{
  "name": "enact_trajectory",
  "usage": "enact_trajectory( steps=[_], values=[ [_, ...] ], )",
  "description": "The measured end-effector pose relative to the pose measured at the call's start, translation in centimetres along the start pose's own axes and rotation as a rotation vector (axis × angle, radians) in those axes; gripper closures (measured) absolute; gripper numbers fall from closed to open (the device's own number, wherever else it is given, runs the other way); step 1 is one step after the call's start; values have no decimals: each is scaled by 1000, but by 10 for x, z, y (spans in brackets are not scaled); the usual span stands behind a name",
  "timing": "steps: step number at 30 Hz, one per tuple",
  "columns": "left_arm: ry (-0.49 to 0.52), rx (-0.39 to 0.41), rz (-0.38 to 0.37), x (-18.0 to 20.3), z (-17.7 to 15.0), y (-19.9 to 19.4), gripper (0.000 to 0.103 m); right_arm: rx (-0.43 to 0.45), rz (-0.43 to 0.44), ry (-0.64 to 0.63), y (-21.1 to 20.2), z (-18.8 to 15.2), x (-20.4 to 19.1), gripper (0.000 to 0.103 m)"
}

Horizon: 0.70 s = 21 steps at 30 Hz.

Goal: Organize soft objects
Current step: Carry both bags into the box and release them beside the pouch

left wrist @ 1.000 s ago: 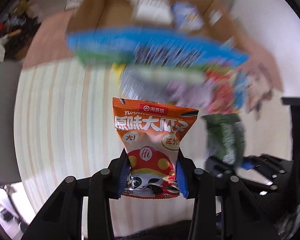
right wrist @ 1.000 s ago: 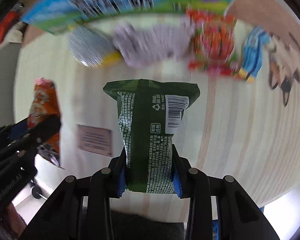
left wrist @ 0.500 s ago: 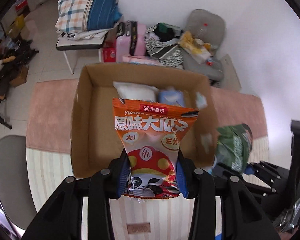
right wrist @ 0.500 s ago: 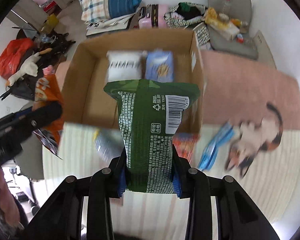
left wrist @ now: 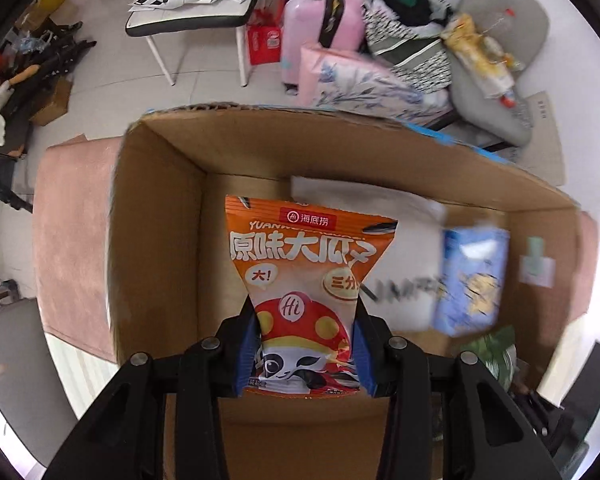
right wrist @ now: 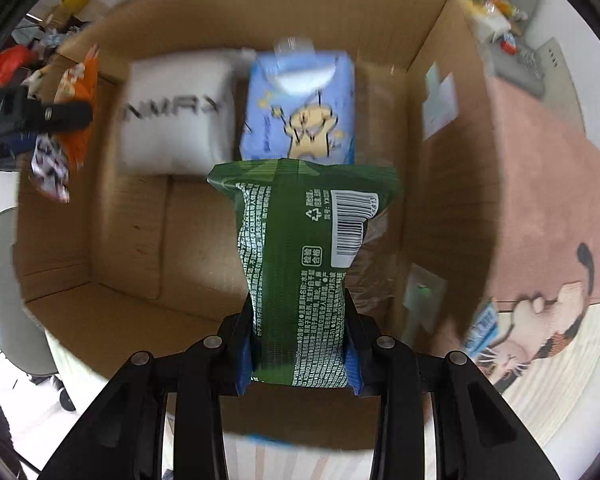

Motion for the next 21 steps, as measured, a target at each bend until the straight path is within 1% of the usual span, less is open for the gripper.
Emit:
enact_trajectory(
  steps=[4,7,8,9,13,17,18,20,21],
  values=[
    [4,-28,56,-4,14,13,65,-36,-23,-18,22,5,-5,65],
    [8,-57,80,-6,23,26,65,-53,-36,-28,32,11,-9,65],
    [13,-67,88,-6,25,29,62,-56,-38,-30,34,13,-10,65],
    [15,-72,91,-7,26,31,62,-59,-40,-31,35,14,-10,65],
    [-20,-90,55,-15,27,45,61,-84,-42,-28,43,23,-11,65],
    [-37,-103,31,-19,25,42,60,-104,-22,2,43,27,-8,63],
    [-38,-107,28,-18,25,38,59,-108,-14,10,43,27,-9,61],
    [-20,-91,32,-14,24,24,54,-101,2,19,33,29,-7,46],
    [1,-70,48,-11,24,14,53,-93,7,19,27,29,-7,41]
  ],
)
Point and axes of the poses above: each gripper's, at about its wrist camera, not at the fingertips, and y roughly the way its jaws point, x to its right, z to its top, the point moved 1 cm from there along y, roughly the way its jaws point, and after that the axes turned 13 degrees about y, right-handed, at the moved point
